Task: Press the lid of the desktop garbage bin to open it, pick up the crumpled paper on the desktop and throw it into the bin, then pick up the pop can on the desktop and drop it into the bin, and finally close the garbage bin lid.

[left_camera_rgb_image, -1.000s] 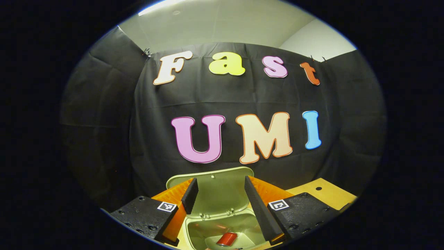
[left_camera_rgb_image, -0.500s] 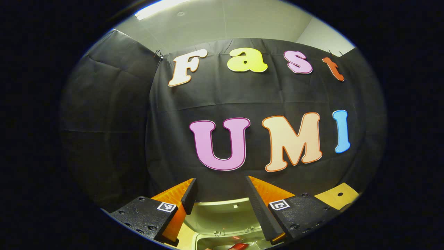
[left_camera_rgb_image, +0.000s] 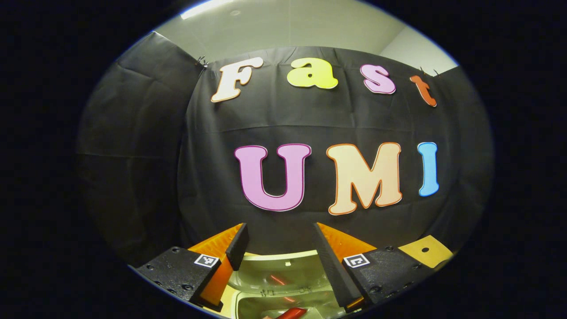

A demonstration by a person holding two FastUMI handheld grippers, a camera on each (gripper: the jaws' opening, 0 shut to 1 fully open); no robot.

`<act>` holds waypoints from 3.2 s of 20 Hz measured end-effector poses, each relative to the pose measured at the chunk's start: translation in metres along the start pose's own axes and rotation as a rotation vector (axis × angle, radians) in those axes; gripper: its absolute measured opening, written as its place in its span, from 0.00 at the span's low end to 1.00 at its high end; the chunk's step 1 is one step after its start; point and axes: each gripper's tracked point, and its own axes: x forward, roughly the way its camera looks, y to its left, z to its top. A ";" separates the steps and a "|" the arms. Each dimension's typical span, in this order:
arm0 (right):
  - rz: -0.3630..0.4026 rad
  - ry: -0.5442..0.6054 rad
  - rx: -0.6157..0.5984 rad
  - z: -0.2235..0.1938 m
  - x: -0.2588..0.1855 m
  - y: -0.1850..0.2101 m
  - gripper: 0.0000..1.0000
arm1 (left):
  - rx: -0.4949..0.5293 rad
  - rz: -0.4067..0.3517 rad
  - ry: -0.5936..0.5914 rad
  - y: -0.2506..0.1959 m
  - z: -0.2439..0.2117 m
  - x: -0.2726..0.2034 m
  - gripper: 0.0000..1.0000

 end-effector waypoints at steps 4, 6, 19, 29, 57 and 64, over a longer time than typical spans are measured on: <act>0.008 -0.015 0.007 0.005 -0.001 0.001 0.98 | -0.001 -0.073 0.003 -0.012 -0.013 -0.031 0.83; 0.011 -0.017 0.012 0.007 -0.002 0.001 0.98 | 0.004 -0.124 0.014 -0.021 -0.026 -0.045 0.87; 0.006 0.020 0.011 -0.010 0.010 -0.002 0.99 | 0.016 -0.284 0.113 -0.050 -0.141 -0.099 0.88; 0.024 0.037 0.008 -0.015 0.010 0.007 0.98 | 0.009 -0.275 0.106 -0.049 -0.158 -0.110 0.87; 0.046 0.096 0.005 -0.035 0.016 0.008 0.98 | 0.074 -0.191 -0.053 -0.040 -0.155 -0.119 0.95; 0.024 0.064 0.004 -0.028 0.016 0.005 0.98 | 0.017 -0.341 -0.193 -0.083 -0.115 -0.162 0.96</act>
